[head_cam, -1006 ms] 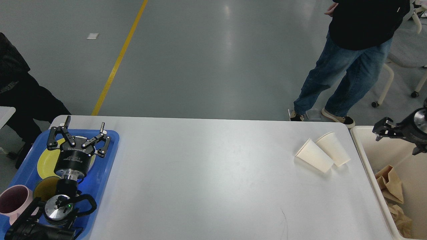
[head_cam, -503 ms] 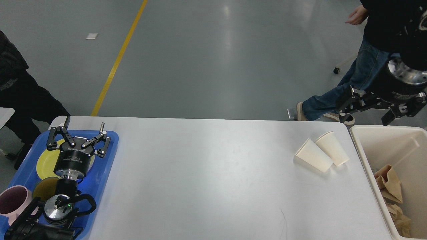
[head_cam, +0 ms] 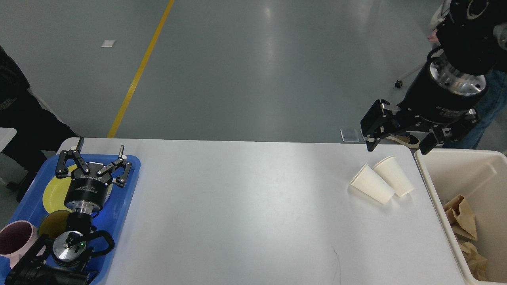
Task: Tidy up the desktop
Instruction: 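Raise the right gripper out of the bin toward the white cups, then lower the right gripper onto the nearer white paper cup and grasp it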
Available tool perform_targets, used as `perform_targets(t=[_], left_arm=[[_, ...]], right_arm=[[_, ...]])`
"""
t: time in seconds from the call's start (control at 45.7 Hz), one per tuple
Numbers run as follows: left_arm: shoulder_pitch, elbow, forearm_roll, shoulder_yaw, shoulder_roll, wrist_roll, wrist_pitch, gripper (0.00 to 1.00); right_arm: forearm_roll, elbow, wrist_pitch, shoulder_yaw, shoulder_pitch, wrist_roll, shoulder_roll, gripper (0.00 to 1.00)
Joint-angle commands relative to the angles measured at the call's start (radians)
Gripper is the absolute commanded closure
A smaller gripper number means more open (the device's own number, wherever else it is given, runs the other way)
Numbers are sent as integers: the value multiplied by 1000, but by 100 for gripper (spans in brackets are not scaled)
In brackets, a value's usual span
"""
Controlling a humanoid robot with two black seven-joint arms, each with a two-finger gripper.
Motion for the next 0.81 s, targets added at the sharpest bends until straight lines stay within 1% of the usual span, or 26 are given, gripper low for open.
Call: perform_targets(t=[0.0, 0.087, 0.153, 0.284, 0.372, 0.459, 0.525, 0.59, 0.612, 0.656, 0.7, 0.765, 0.787], left_arm=[[0, 0, 0, 0, 0, 0, 0, 4], [0, 0, 0, 0, 0, 0, 0, 4], [-1, 0, 0, 0, 0, 0, 0, 4], [0, 0, 0, 0, 0, 0, 0, 4], [0, 0, 0, 0, 0, -2, 0, 4], [0, 0, 0, 0, 0, -2, -1, 4], [0, 0, 0, 0, 0, 0, -1, 4], [0, 0, 0, 0, 0, -2, 0, 4], [0, 0, 0, 0, 0, -2, -1, 4], [0, 0, 0, 0, -2, -2, -1, 4], [0, 0, 0, 0, -2, 0, -1, 4], [0, 0, 0, 0, -2, -2, 0, 4], [-1, 0, 0, 0, -2, 0, 0, 4]], right_arm=[[-10, 2, -16, 7, 3, 1, -16, 3], [-12, -3, -84, 9, -26, -7, -50, 3], [-32, -10, -165, 9, -85, -10, -58, 2], [-52, -84, -361, 29, -250, -8, -61, 0], [-56, -160, -449, 50, -396, -7, -61, 0], [-78, -255, -463, 64, -499, 6, -56, 1], [-141, -303, -470, 73, -551, 15, -55, 4], [-265, -335, -472, 76, -608, 50, -50, 7], [-314, -349, -474, 78, -629, 70, -47, 7], [-412, -378, -477, 87, -675, 122, -37, 11], [-489, -414, -483, 90, -724, 179, -14, 13], [-587, -473, -516, 84, -822, 228, 42, 14], [-612, -495, -533, 82, -855, 237, 60, 14]])
